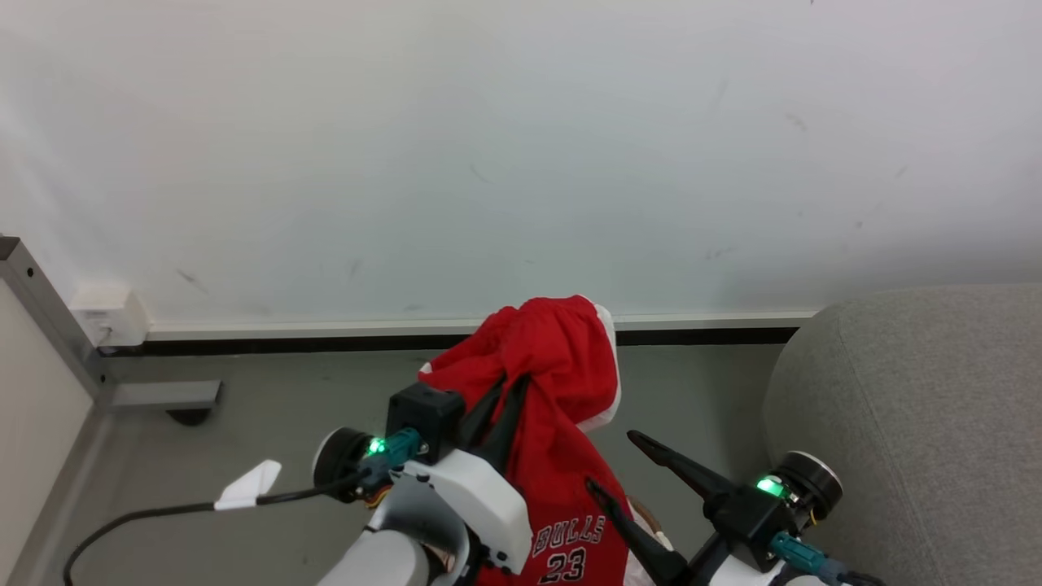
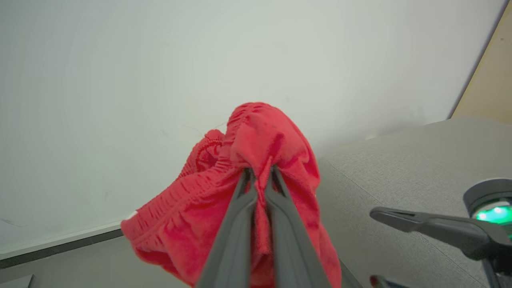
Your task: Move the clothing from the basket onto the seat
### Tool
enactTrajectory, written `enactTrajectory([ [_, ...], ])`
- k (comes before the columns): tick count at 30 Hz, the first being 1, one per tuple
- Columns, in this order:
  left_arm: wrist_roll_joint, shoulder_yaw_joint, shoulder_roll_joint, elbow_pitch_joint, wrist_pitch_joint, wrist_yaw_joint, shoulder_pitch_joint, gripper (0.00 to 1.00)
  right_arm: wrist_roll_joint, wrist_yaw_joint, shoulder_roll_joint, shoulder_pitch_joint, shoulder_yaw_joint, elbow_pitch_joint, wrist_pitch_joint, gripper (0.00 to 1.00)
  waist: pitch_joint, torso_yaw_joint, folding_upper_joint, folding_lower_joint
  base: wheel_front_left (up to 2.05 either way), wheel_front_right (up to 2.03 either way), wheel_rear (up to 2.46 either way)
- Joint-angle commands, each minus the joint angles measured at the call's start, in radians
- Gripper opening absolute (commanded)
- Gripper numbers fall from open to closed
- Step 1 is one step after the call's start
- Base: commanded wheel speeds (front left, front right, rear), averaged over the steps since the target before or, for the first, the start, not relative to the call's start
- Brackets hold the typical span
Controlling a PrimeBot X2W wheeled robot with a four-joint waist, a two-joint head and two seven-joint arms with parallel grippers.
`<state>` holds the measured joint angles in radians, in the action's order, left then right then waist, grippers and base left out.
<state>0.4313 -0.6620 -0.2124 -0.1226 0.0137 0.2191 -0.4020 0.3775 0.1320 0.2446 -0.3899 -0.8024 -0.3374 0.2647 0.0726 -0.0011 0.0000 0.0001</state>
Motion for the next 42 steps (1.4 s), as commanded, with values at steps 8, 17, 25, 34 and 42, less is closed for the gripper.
enactTrajectory([
  [8, -0.009, -0.046, 0.03, 0.045, 0.027, -0.022, -0.018, 0.0, 0.072, -0.002, -0.049, -0.099, -0.085, -0.146, 0.0, 1.0, 0.002, 0.016, 0.0, -0.0001, 0.0, 0.0, 0.0],
  [17, 0.019, -0.059, 0.044, 0.071, 0.043, -0.021, -0.007, 0.0, 0.172, -0.002, -0.104, -0.127, -0.144, -0.234, 0.0, 0.0, 0.009, 0.02, 0.0, -0.0001, 0.0, 0.0, 0.0],
  [25, 0.025, -0.039, 0.022, 0.046, 0.03, -0.006, 0.005, 0.0, 0.209, -0.002, -0.075, -0.127, -0.123, -0.191, 0.0, 0.0, -0.003, 0.008, 0.0, -0.0001, 0.0, 0.0, 0.0],
  [34, 0.021, -0.038, 0.016, 0.018, 0.01, 0.006, 0.01, 1.0, 0.192, -0.002, -0.041, -0.103, -0.038, -0.14, 0.0, 0.0, -0.009, -0.01, 0.0, -0.0001, 0.0, 0.0, 0.0],
  [42, 0.025, -0.049, 0.02, 0.007, 0.003, 0.002, 0.015, 1.0, 0.16, -0.002, -0.017, -0.082, 0.063, -0.101, 0.0, 0.0, -0.015, -0.019, 0.0, -0.0001, 0.0, 0.0, 0.0],
])
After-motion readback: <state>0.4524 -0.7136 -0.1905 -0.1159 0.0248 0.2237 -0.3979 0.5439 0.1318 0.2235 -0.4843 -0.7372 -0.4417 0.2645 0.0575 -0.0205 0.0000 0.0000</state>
